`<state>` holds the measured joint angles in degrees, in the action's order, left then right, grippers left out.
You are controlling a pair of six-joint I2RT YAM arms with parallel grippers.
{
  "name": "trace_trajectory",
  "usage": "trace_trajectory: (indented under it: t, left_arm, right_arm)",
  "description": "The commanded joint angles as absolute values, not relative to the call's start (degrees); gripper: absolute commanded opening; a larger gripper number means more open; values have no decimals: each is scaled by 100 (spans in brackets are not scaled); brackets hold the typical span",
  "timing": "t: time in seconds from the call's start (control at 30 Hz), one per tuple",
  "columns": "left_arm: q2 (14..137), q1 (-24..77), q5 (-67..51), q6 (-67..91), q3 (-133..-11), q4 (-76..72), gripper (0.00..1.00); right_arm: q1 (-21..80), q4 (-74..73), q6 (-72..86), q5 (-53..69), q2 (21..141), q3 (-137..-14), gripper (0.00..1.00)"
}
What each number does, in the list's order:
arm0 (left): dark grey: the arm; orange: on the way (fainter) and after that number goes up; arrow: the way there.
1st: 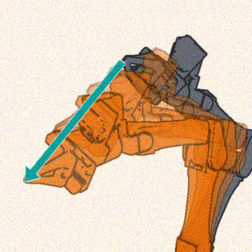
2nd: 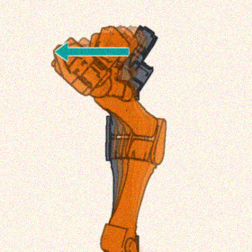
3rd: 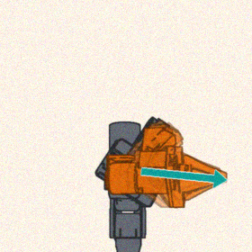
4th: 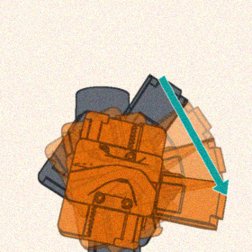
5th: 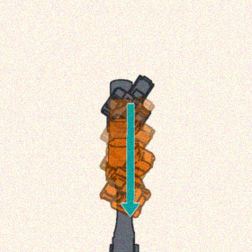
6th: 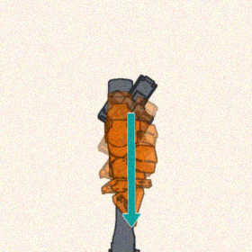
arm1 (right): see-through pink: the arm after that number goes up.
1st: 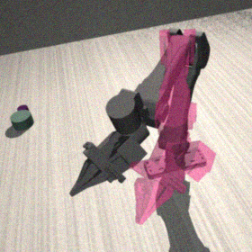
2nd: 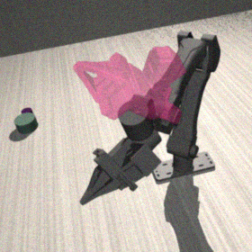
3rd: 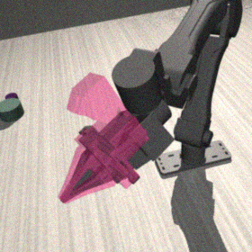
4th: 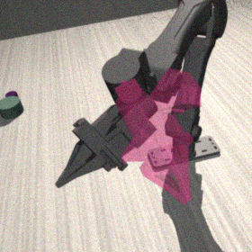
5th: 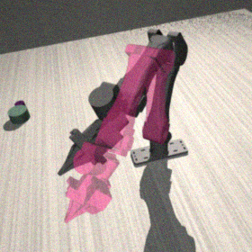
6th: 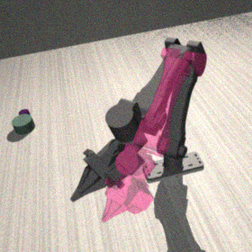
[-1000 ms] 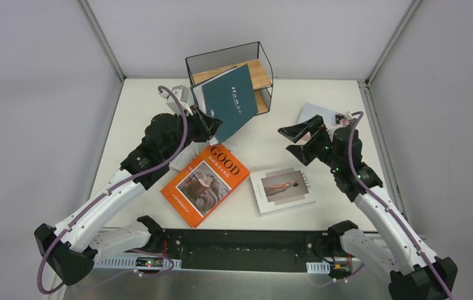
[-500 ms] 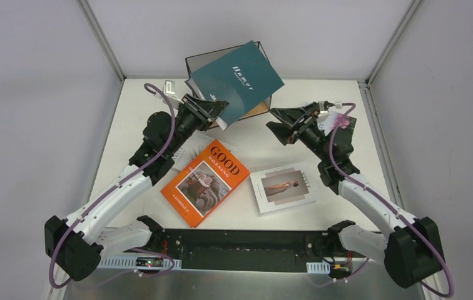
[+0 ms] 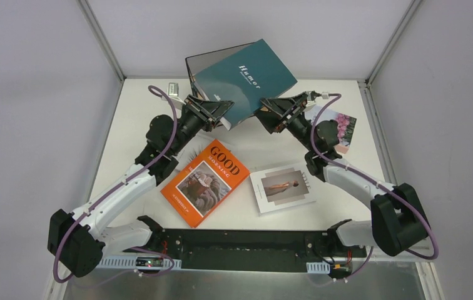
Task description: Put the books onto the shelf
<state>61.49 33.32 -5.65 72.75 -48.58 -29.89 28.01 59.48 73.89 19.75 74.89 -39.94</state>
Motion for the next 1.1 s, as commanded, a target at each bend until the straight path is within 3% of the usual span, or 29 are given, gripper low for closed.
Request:
trace_trajectory:
  t: [0.0,0.47,0.57,0.73,0.77,0.83,1.07]
  left_arm:
    - [6045,3318,-684,7561,-4806,-3815,0]
    - [6004,3313,-694,7671,-4659,-3765,2]
    - [5956,3314,-661,7661,-4597,-3770,19]
    - [5802,3305,-606,7495,-4544,-3637,56]
    - [5765,3305,-598,7436,-4544,-3585,65]
    - [5644,3305,-522,7318,-4563,-3304,96]
    - [4738,3256,499,5989,-4948,-1265,99]
  right_arm:
    - [2830,6838,7475,1748,7750,-4338,96]
    - [2834,6954,7607,1496,8195,-4578,64]
    - [2837,6940,7609,1471,8237,-4572,54]
    - [2822,6808,7554,1391,8182,-4500,37]
    - [2799,6752,7531,1393,8150,-4490,34]
    - [2753,6625,7451,1384,8058,-4467,33]
    - [2073,5684,7060,1495,7225,-3982,32]
